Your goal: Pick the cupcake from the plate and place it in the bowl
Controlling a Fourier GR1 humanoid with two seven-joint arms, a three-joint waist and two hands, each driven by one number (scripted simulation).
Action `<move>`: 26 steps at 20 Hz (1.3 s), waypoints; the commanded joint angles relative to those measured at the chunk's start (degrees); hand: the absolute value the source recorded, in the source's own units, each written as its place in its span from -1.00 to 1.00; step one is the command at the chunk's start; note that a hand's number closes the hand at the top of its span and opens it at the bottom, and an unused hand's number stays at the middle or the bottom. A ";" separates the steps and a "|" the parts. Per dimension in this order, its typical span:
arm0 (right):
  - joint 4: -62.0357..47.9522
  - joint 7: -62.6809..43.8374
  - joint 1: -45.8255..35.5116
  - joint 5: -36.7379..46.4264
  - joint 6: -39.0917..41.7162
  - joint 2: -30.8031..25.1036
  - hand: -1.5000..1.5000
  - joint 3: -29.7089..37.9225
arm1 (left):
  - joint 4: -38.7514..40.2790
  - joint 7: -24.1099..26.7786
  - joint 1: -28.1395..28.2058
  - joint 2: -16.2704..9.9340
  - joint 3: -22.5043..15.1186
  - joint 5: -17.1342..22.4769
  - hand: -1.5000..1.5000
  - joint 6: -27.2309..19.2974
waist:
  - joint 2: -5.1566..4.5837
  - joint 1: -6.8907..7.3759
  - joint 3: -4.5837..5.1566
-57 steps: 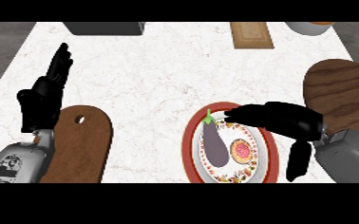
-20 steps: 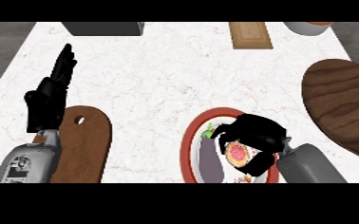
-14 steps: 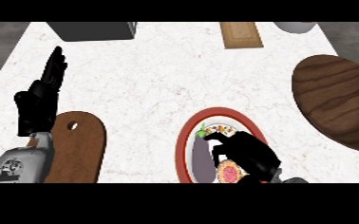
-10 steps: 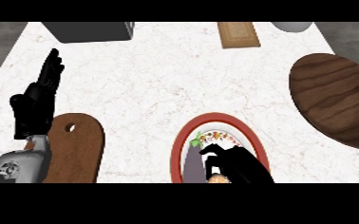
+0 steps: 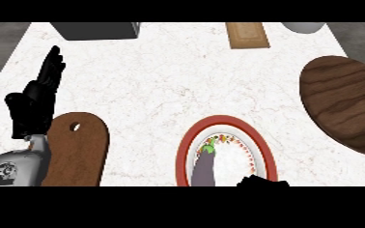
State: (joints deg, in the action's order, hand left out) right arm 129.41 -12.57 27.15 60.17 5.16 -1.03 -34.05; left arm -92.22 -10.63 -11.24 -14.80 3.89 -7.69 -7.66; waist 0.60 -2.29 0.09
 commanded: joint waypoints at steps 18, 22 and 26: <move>-7.89 1.92 -22.92 -33.42 -0.14 -6.33 1.00 51.66 | 2.05 -0.34 -3.08 2.59 -1.57 -2.53 0.00 -0.57 | -0.80 1.90 -0.20; -25.11 9.19 -31.33 -30.05 -4.16 -14.74 1.00 59.34 | 0.27 0.88 -1.66 2.30 -2.07 -2.60 0.00 0.34 | -0.88 2.88 -0.18; -38.93 18.75 -33.85 -26.97 -8.50 -19.87 1.00 62.23 | -0.72 2.45 0.76 1.35 -1.08 -1.05 0.00 2.21 | -0.87 3.31 -0.18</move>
State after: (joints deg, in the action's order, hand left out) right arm 102.71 -1.87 -3.32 31.64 0.23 -16.23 24.28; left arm -91.88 -9.19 -12.13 -12.69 2.40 -9.38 -6.73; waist -0.25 0.55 -0.07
